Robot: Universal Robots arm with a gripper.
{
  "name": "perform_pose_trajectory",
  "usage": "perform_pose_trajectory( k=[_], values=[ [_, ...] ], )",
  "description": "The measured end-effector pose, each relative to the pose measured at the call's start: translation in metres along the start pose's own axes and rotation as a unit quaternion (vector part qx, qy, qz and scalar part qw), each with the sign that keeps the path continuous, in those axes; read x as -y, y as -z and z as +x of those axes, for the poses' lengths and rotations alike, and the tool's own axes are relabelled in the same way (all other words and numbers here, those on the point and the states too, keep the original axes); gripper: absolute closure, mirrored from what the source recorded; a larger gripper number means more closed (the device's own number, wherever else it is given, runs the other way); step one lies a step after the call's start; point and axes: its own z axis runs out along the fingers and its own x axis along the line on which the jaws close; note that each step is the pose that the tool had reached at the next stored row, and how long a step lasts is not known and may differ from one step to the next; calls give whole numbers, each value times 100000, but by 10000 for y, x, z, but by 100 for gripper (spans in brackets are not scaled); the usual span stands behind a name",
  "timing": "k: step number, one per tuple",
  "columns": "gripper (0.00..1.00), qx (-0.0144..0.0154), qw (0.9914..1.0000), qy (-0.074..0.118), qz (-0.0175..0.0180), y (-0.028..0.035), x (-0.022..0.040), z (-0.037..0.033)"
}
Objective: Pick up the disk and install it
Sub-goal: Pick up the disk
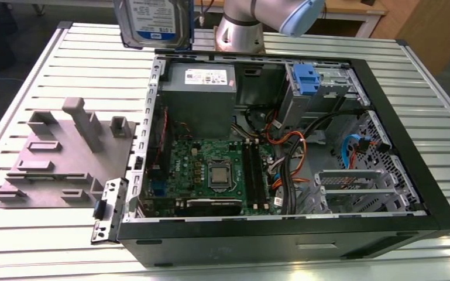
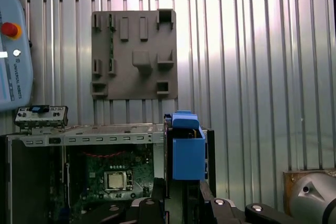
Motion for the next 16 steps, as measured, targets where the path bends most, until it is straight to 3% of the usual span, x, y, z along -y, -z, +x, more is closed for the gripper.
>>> perform_pose_trajectory(
  k=[16],
  values=[
    [65, 0, 100000, -7, 0, 4, 442, -23]
  ],
)
